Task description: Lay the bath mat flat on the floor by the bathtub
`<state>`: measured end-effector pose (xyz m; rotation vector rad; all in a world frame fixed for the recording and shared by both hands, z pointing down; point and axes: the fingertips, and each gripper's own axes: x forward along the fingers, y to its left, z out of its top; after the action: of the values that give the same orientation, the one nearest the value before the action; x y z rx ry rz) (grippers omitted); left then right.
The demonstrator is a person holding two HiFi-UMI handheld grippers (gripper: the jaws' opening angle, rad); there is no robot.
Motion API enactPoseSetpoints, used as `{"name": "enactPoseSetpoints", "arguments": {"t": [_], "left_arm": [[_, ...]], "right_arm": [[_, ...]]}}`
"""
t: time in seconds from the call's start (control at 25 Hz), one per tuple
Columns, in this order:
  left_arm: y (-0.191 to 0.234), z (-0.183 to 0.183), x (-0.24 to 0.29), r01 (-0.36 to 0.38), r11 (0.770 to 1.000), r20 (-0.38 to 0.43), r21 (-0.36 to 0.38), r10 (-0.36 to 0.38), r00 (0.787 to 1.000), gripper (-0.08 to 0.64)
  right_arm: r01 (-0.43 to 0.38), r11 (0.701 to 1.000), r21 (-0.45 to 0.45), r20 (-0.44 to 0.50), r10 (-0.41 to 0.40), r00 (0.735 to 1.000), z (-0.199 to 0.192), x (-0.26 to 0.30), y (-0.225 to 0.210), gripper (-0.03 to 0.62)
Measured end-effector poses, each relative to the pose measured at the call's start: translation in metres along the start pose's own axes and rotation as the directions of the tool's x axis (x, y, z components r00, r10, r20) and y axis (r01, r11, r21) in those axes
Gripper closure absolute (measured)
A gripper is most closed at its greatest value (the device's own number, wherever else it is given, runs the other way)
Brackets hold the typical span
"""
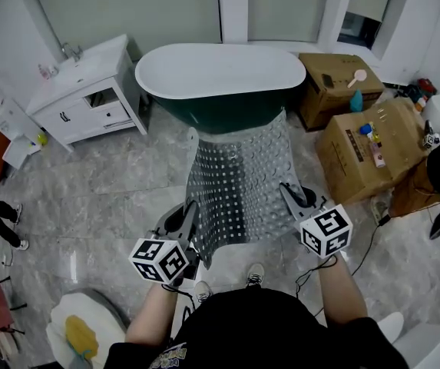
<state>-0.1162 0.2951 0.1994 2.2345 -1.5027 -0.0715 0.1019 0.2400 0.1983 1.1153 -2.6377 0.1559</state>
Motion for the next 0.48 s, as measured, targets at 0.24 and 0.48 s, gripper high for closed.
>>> {"name": "enactPoseSetpoints", "arguments": {"t": [0.24, 0.48], "left_arm": [[-0.024, -0.003, 0.033, -0.014, 1.0, 0.003, 0.001, 0.014, 1.0, 0.531], [-0.049, -0.007, 0.059, -0.023, 1.0, 0.0, 0.002, 0.023, 1.0, 0.529]], "right_arm": [[-0.019, 1.0, -0.001, 0.0, 0.019, 1.0, -0.006, -0.006, -0.041, 0.56], [-0.04, 0.999, 0.013, 0.01, 0.039, 0.999, -0.009, -0.014, -0.074, 0.56]]}}
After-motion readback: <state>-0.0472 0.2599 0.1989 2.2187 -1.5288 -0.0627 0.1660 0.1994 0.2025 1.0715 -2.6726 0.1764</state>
